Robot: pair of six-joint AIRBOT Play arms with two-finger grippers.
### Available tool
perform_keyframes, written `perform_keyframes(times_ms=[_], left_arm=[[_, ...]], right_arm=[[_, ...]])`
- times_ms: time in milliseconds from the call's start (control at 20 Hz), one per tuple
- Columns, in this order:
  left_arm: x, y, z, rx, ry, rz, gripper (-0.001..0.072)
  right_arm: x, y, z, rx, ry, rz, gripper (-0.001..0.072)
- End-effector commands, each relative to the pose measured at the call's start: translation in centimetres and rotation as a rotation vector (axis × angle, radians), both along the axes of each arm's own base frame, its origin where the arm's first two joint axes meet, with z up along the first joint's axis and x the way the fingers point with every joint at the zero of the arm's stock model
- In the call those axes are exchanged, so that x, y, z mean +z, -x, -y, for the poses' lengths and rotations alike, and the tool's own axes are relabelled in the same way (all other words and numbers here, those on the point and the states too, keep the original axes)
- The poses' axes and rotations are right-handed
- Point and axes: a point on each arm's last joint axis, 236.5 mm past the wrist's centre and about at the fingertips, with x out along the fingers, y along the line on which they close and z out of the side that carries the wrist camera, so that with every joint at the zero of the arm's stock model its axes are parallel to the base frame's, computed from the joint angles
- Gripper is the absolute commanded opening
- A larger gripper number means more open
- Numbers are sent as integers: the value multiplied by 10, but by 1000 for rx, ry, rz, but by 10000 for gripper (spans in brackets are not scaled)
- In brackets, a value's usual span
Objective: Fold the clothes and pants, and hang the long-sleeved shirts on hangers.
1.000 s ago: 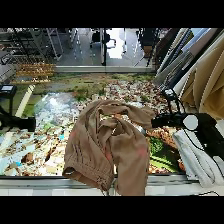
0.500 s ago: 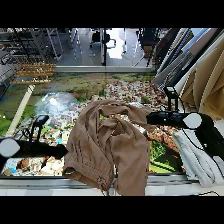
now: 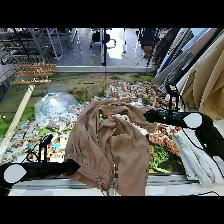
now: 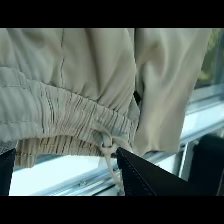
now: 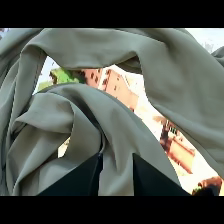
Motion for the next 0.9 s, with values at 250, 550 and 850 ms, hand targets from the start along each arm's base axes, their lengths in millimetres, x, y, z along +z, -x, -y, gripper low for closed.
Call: perform_keyframes(times_ms=[250, 550, 850], left_arm=[[-30, -51, -14, 370, 85, 51, 600], [5, -153, -67, 762, 193, 383, 6], [19, -144, -178, 953, 62, 400, 6]], right_arm=[[5, -9, 5, -25, 7, 39, 255], [-22, 2, 0, 14, 19, -65, 224], [-34, -16, 33, -27, 177, -14, 220]])
